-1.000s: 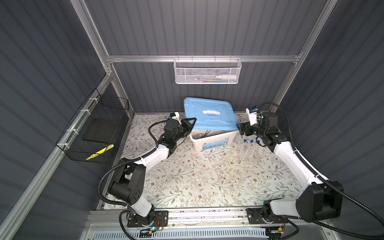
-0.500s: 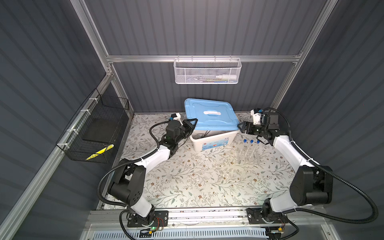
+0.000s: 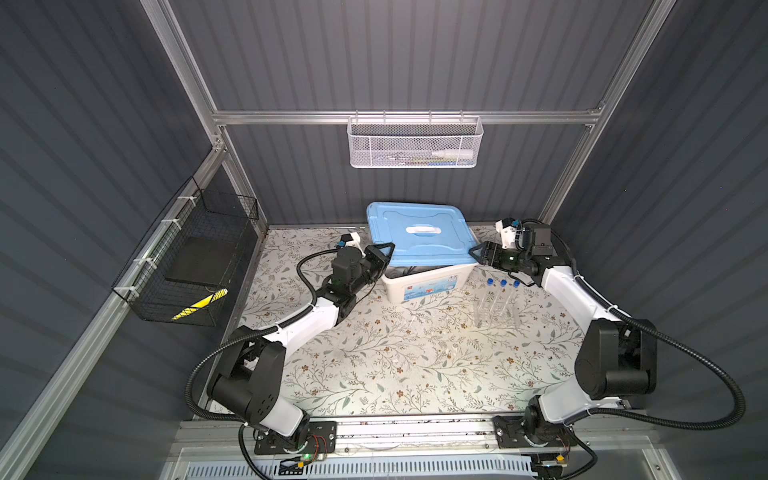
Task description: Organize the chemistry lab equipment
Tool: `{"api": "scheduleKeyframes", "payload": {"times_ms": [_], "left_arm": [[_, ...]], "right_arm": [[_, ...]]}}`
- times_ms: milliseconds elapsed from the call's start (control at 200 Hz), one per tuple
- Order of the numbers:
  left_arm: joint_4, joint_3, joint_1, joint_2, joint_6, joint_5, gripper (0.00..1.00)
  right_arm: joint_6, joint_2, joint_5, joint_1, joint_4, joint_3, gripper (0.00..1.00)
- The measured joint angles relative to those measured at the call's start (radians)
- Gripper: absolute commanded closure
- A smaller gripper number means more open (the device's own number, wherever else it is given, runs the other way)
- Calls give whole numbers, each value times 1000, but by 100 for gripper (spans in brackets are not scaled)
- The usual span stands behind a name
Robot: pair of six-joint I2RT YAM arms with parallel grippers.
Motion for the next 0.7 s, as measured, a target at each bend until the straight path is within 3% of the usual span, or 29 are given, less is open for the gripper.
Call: {"api": "scheduleKeyframes", "payload": {"times_ms": [700], "left_arm": [[-65, -1, -43, -1, 28, -55, 70]], "right_arm": [[25, 51, -48, -1, -26, 37, 36]]}}
